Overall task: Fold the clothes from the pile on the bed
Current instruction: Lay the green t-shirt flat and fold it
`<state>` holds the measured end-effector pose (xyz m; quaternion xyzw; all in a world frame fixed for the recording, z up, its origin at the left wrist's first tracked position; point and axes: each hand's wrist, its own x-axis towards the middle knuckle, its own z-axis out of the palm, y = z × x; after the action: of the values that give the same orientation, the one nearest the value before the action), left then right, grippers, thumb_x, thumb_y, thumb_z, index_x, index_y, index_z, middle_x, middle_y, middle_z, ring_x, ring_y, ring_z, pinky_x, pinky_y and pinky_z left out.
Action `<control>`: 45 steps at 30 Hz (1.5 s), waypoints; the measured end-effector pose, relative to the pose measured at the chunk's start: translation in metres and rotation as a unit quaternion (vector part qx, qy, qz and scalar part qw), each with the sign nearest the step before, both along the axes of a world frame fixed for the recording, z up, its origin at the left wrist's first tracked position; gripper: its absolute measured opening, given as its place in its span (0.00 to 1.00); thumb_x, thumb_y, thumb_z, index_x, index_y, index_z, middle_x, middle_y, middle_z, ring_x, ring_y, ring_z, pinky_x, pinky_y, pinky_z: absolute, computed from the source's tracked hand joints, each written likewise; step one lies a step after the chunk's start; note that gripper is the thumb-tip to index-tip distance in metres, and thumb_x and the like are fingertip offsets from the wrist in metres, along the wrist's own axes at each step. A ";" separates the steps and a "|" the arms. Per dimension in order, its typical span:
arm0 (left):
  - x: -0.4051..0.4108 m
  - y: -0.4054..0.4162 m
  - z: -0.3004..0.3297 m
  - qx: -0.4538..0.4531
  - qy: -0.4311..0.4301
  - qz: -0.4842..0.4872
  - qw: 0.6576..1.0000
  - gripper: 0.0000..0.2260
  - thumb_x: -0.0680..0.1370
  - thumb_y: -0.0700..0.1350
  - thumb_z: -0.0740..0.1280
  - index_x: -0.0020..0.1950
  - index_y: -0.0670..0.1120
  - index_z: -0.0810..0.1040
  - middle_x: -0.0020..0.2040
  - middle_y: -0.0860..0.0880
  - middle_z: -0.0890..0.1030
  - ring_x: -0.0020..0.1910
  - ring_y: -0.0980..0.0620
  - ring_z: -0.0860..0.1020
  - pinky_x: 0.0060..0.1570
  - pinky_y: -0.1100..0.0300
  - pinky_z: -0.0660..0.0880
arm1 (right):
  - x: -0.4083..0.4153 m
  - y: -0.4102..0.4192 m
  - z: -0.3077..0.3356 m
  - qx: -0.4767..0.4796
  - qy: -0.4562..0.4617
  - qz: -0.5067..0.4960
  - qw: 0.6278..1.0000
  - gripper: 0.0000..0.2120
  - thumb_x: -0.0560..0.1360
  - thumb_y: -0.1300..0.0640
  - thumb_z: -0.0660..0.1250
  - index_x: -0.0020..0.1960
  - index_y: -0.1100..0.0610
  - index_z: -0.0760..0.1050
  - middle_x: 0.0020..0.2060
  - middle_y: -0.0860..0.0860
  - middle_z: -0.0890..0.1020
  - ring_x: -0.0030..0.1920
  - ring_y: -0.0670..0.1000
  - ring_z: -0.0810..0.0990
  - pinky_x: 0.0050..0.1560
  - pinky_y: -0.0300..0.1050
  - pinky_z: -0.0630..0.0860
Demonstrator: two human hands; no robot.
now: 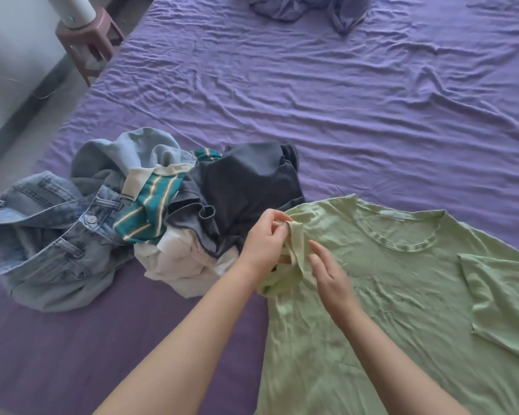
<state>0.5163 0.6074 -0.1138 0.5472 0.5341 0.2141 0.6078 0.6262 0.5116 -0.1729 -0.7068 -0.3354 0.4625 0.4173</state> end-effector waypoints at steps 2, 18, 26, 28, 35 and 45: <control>0.031 -0.007 -0.001 -0.092 -0.063 -0.041 0.993 0.06 0.81 0.40 0.60 0.56 0.48 0.72 0.51 0.46 0.75 0.45 0.53 0.78 0.39 0.58 0.79 | 0.015 -0.001 0.006 0.004 0.099 -0.138 0.985 0.15 0.82 0.54 0.53 0.65 0.54 0.72 0.62 0.53 0.77 0.62 0.50 0.75 0.66 0.52 0.69; 0.034 -0.048 -0.107 0.298 0.488 -0.473 0.670 0.35 0.78 0.64 0.53 0.76 0.55 0.35 0.77 0.46 0.35 0.75 0.43 0.33 0.69 0.37 0.34 | 0.064 -0.022 -0.039 -0.076 -0.208 0.096 0.970 0.26 0.75 0.63 0.63 0.72 0.57 0.63 0.74 0.55 0.59 0.73 0.51 0.59 0.68 0.37 0.56; 0.032 -0.052 -0.106 0.311 0.529 -0.462 0.641 0.37 0.78 0.65 0.53 0.76 0.53 0.34 0.77 0.45 0.35 0.74 0.40 0.33 0.66 0.33 0.32 | 0.070 -0.061 -0.050 -0.159 -0.358 0.141 0.909 0.35 0.76 0.47 0.64 0.76 0.48 0.49 0.76 0.51 0.43 0.74 0.54 0.56 0.69 0.51 0.62; 0.034 -0.072 -0.104 0.332 0.496 -0.469 0.651 0.31 0.81 0.58 0.51 0.76 0.53 0.36 0.77 0.45 0.35 0.74 0.40 0.31 0.65 0.34 0.28 | 0.069 -0.081 -0.051 -0.158 -0.412 0.159 0.883 0.33 0.76 0.44 0.61 0.76 0.46 0.48 0.77 0.52 0.45 0.74 0.53 0.54 0.72 0.53 0.54; 0.030 -0.176 -0.106 0.332 0.427 -0.503 0.674 0.30 0.78 0.62 0.55 0.77 0.53 0.53 0.78 0.44 0.49 0.76 0.40 0.46 0.66 0.35 0.33 | 0.057 -0.169 -0.044 -0.231 -0.451 0.240 0.828 0.32 0.71 0.42 0.67 0.73 0.47 0.62 0.74 0.55 0.60 0.74 0.59 0.57 0.68 0.66 0.56; 0.025 -0.299 -0.108 0.244 0.425 -0.528 0.694 0.29 0.81 0.53 0.53 0.77 0.53 0.40 0.77 0.46 0.37 0.75 0.42 0.34 0.69 0.38 0.35 | 0.051 -0.300 -0.030 -0.190 -0.504 0.245 0.806 0.36 0.50 0.43 0.81 0.56 0.50 0.81 0.58 0.57 0.80 0.58 0.59 0.79 0.48 0.63 0.77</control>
<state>0.5411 0.3080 -0.2220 0.9009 0.2880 -0.2744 0.1736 0.6774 0.2118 -0.2026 -0.8001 -0.5657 0.1827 -0.0802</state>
